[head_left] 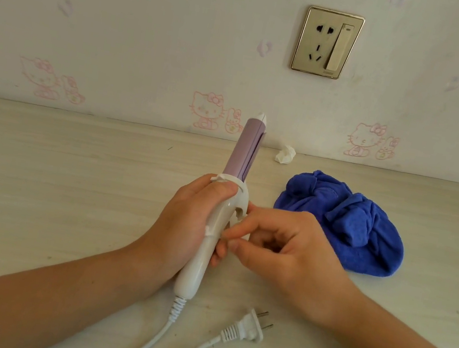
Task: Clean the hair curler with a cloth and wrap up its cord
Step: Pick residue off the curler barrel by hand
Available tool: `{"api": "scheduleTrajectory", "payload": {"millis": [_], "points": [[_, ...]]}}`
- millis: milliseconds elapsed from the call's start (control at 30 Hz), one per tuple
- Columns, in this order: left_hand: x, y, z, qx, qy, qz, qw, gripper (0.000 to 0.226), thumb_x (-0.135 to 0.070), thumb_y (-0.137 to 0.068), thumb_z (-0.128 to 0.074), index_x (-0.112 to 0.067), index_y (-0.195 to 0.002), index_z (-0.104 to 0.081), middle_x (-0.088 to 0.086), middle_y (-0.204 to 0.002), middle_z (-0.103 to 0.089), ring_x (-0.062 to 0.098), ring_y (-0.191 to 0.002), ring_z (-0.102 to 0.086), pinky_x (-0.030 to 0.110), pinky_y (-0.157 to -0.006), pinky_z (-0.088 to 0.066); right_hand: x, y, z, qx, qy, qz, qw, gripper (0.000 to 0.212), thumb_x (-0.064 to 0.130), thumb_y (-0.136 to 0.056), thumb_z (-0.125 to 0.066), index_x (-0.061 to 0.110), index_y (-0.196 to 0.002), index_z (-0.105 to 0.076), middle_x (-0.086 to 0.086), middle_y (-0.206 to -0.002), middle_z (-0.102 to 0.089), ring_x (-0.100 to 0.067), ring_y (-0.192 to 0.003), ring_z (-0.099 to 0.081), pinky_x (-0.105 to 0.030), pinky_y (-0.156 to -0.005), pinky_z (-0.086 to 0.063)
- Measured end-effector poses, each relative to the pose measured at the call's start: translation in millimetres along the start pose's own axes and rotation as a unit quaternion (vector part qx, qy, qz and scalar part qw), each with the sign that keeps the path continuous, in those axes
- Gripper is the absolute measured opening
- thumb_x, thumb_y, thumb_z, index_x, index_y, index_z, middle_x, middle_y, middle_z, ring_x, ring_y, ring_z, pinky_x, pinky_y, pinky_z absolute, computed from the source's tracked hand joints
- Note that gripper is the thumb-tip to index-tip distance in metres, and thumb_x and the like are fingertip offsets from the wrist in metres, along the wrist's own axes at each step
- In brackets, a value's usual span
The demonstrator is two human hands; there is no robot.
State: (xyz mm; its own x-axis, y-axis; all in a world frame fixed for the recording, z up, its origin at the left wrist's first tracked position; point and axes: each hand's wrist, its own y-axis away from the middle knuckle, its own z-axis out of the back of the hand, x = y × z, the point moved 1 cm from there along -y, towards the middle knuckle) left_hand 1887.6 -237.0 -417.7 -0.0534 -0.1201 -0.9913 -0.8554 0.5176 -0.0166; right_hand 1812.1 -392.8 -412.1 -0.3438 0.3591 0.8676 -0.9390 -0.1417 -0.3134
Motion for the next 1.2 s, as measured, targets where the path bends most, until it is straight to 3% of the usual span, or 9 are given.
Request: {"api": "scheduleTrajectory", "payload": {"millis": [100,200,367,500,633,733,867,1000,1200], "points": [[-0.5,0.3,-0.8,0.0,0.005,0.001,1.0,0.039,-0.031,-0.102,-0.05,-0.027,-0.069,-0.069,0.014,-0.05,-0.056,0.022,-0.037,-0.051,0.027,-0.038,-0.043,-2.2,-1.8,2.0,-0.049,0.026,-0.006,0.998,0.013,0.003,-0.092,-0.07,0.014,-0.087,-0.076,0.016,-0.051,-0.057,-0.015,-0.044,-0.038,-0.051,-0.072,-0.061],[-1.0,-0.5,-0.9,-0.003,0.007,0.005,1.0,0.032,-0.038,-0.095,-0.052,-0.017,-0.088,-0.075,0.01,-0.053,-0.061,0.021,-0.038,-0.053,0.027,-0.038,-0.043,1.3,-0.4,-0.8,0.004,0.024,-0.021,0.999,0.014,0.007,-0.092,-0.072,0.02,-0.087,-0.077,0.016,-0.047,-0.046,-0.015,-0.044,-0.035,-0.064,-0.087,-0.054],[2.1,-0.2,-1.6,-0.007,-0.009,-0.004,1.0,0.033,-0.035,-0.099,-0.05,-0.025,-0.076,-0.072,0.009,-0.055,-0.065,0.024,-0.042,-0.054,0.028,-0.041,-0.045,3.4,-1.8,0.5,0.0,0.028,-0.002,1.0,0.02,0.008,-0.091,-0.071,0.025,-0.083,-0.077,0.003,-0.046,-0.043,-0.023,-0.043,-0.033,-0.057,-0.083,-0.058],[4.2,-2.1,-0.7,-0.015,-0.006,-0.013,1.0,0.042,-0.036,-0.09,-0.049,-0.004,-0.108,-0.071,0.01,-0.095,-0.08,0.035,-0.072,-0.063,0.043,-0.064,-0.053,6.3,3.8,-4.6,0.07,0.013,-0.01,0.997,0.01,0.002,-0.089,-0.071,0.01,-0.087,-0.076,0.008,-0.047,-0.043,-0.004,-0.043,-0.033,-0.007,-0.06,-0.046],[4.7,-2.4,1.2,-0.033,0.001,-0.005,0.999,0.038,-0.039,-0.087,-0.052,-0.01,-0.099,-0.074,0.012,-0.074,-0.072,0.022,-0.054,-0.061,0.031,-0.045,-0.05,4.3,0.9,-2.0,-0.003,0.043,0.007,0.999,0.014,0.0,-0.091,-0.071,0.011,-0.087,-0.078,0.008,-0.047,-0.043,-0.009,-0.044,-0.034,-0.038,-0.086,-0.059],[4.1,-2.5,0.5,-0.018,0.007,-0.014,1.0,0.04,-0.036,-0.088,-0.05,-0.007,-0.11,-0.067,0.008,-0.091,-0.08,0.023,-0.057,-0.058,0.03,-0.05,-0.05,5.0,5.0,-7.3,0.057,0.011,-0.019,0.998,0.011,0.0,-0.089,-0.071,0.009,-0.087,-0.077,0.005,-0.047,-0.042,-0.008,-0.044,-0.031,-0.012,-0.057,-0.043],[2.6,-0.1,0.3,-0.002,0.004,-0.028,1.0,0.028,-0.033,-0.088,-0.053,-0.012,-0.106,-0.059,0.0,-0.071,-0.074,0.023,-0.05,-0.059,0.031,-0.044,-0.047,3.3,-0.4,1.5,-0.04,0.039,-0.007,0.998,0.013,0.004,-0.092,-0.072,0.014,-0.086,-0.076,0.011,-0.047,-0.046,-0.009,-0.045,-0.035,-0.043,-0.063,-0.058],[3.2,-0.1,2.3,-0.002,-0.001,-0.037,0.999,0.021,-0.03,-0.088,-0.055,-0.011,-0.096,-0.059,0.002,-0.058,-0.064,0.023,-0.044,-0.056,0.03,-0.041,-0.045,-1.0,-4.1,12.0,-0.147,0.041,0.004,0.988,0.014,0.002,-0.091,-0.072,0.015,-0.085,-0.075,0.01,-0.047,-0.048,-0.007,-0.044,-0.038,-0.019,-0.048,-0.038],[3.0,-2.0,1.3,0.021,0.042,-0.036,0.998,0.024,-0.029,-0.092,-0.058,-0.008,-0.1,-0.067,0.007,-0.067,-0.061,0.022,-0.052,-0.058,0.031,-0.045,-0.047,-1.0,-4.6,10.3,-0.136,0.025,0.0,0.99,0.009,0.014,-0.088,-0.071,0.02,-0.083,-0.075,0.008,-0.047,-0.049,-0.008,-0.044,-0.04,-0.019,-0.047,-0.038]]}}
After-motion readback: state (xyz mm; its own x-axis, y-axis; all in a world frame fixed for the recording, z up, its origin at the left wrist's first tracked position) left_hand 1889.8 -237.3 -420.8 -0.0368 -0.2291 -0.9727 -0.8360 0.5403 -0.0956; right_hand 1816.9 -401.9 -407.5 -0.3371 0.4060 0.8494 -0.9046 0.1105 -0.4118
